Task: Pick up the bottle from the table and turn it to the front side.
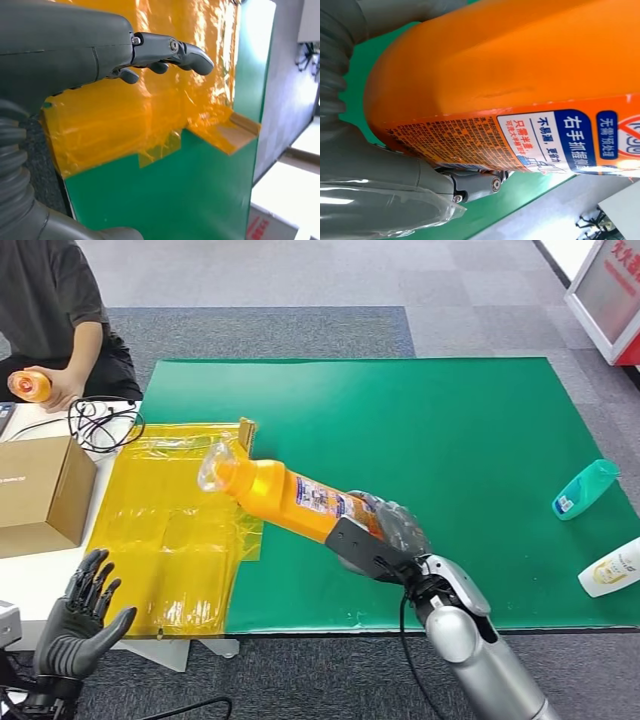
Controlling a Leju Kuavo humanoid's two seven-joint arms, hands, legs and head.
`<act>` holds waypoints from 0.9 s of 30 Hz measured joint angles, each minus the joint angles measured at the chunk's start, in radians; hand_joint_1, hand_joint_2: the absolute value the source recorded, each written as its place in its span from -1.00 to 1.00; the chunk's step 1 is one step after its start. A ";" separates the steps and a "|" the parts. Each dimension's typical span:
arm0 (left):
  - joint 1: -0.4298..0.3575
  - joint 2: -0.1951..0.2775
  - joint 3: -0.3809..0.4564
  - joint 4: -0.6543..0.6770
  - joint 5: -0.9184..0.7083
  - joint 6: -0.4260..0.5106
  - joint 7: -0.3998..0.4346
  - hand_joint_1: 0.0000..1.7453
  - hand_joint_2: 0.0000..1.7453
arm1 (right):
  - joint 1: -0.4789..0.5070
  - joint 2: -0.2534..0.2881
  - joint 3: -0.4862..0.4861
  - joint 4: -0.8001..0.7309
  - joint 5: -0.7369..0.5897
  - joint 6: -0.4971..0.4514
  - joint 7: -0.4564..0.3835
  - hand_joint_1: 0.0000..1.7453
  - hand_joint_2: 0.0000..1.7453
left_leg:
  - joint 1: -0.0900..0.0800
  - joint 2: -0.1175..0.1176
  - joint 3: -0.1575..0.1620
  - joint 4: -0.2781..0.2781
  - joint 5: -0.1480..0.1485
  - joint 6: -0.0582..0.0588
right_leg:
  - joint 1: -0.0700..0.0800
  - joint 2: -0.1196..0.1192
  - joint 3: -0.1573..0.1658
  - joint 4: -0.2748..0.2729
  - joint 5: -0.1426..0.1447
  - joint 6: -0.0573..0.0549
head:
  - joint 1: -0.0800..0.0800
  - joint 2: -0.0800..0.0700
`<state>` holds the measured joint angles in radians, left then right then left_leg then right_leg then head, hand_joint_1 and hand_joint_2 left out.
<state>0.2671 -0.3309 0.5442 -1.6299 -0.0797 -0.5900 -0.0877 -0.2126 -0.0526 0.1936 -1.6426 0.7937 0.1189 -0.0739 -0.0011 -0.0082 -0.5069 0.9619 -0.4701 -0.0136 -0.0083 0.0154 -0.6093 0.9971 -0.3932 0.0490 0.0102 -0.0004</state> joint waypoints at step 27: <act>-0.219 0.190 -0.597 -0.051 0.365 0.172 0.032 -1.00 1.00 | 0.149 0.156 -0.003 0.095 -0.294 -0.096 -0.267 1.00 1.00 | 0.000 0.000 0.000 0.000 0.001 -0.001 | 0.000 0.000 0.001 0.000 0.001 0.000 | 0.000 0.000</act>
<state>0.0485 -0.1407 -0.0526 -1.6804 0.2853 -0.4176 -0.0553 -0.0640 0.1030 0.1904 -1.5473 0.4993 0.0225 -0.3404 -0.0012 -0.0081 -0.5068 0.9620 -0.4691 -0.0144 -0.0086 0.0154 -0.6083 0.9972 -0.3924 0.0486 0.0104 -0.0004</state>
